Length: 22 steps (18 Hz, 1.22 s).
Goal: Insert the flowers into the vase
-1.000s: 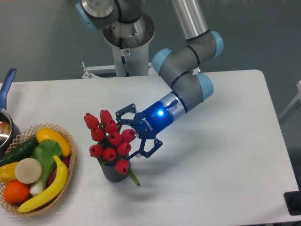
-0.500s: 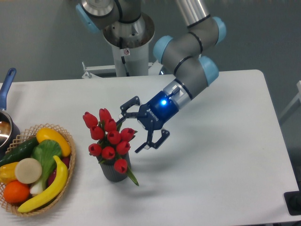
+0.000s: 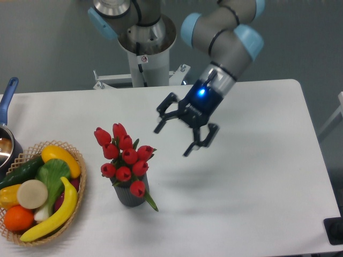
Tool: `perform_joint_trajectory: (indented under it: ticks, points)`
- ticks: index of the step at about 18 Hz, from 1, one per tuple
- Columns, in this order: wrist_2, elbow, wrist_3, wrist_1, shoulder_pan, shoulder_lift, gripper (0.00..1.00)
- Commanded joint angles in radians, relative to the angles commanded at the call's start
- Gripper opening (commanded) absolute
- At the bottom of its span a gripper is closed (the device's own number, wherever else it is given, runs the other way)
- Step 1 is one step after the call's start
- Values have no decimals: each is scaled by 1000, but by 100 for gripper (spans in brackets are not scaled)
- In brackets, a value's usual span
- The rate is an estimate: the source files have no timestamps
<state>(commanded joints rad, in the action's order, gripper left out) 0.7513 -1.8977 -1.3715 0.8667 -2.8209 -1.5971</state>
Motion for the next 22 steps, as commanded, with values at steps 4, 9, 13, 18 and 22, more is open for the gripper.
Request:
perform_joint_trajectory:
  ticks: [4, 9, 13, 18, 22]
  points:
    - [227, 9, -6, 6, -66, 87, 100]
    - [512, 5, -12, 14, -81, 140, 100]
    - [620, 14, -114, 98, -91, 161, 100]
    - [634, 20, -251, 184, -138, 200, 100]
    - [632, 35, -452, 294, -222, 219, 100]
